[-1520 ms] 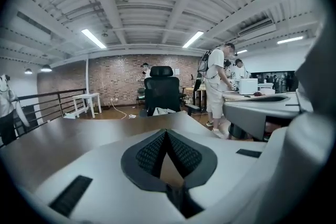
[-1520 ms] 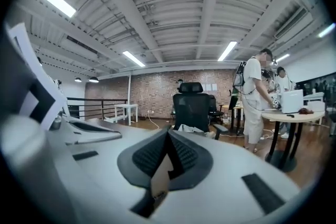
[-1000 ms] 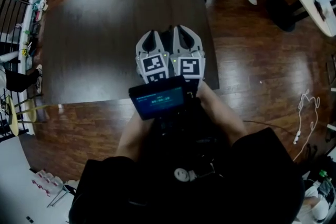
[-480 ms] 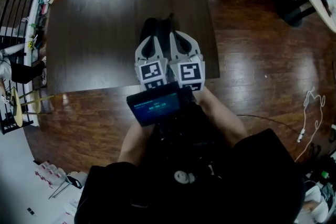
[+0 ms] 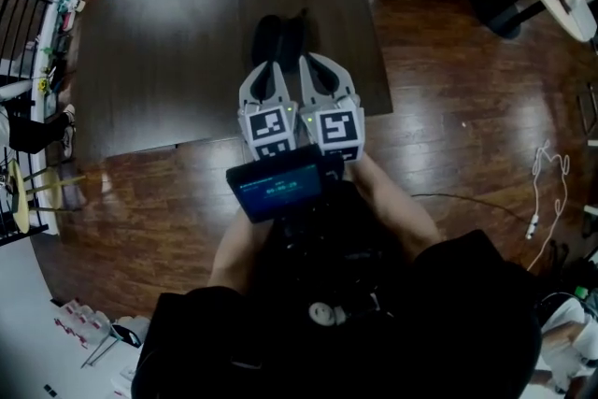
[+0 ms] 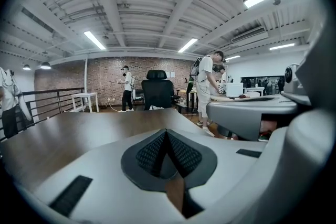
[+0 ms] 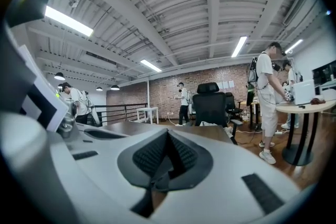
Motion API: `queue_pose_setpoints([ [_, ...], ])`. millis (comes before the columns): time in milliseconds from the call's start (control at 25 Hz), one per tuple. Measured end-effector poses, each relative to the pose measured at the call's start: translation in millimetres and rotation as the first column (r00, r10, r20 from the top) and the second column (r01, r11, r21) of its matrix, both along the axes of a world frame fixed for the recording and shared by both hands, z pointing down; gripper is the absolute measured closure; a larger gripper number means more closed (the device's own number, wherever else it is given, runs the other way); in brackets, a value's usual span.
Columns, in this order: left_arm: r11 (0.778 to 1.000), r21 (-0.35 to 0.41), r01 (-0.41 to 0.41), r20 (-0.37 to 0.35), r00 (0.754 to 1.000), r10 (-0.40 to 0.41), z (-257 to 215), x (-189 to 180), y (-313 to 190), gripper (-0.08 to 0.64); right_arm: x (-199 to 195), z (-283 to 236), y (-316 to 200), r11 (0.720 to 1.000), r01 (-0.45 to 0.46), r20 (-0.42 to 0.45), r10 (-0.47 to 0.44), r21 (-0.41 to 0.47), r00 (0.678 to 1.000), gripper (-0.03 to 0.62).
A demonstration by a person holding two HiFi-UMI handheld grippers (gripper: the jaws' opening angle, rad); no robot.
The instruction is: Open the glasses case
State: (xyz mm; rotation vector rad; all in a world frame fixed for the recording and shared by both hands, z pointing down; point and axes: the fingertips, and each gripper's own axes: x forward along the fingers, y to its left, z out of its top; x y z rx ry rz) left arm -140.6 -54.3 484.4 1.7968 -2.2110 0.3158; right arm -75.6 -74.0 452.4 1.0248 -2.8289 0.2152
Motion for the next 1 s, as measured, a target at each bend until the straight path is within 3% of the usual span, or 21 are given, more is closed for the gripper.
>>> queue_pose_setpoints([
  [360,0.999,0.042,-0.011,0.004,1.0,0.011,-9.9,4.7,76.0,0.56,5.0,-11.2,77.5,0.999,-0.008,0.003,0.008,0.037,1.0,0.581],
  [560,0.997,0.072,-0.029,0.008,1.0,0.029,-15.0,16.1,119.6,0.56,26.3,-7.8,136.1,0.999,-0.02,-0.007,0.021,0.044,1.0,0.581],
  [800,0.986,0.147,-0.08,-0.016,0.996,0.083,-18.0,68.3,183.6,0.56,66.9,-5.9,198.2,0.998,-0.032,0.003,0.031,0.06,0.999,0.581],
  [1000,0.979,0.159,-0.128,-0.015,0.991,0.132,-23.0,83.9,188.6,0.56,79.9,-10.7,211.9,0.998,-0.032,0.007,0.031,0.062,0.999,0.581],
])
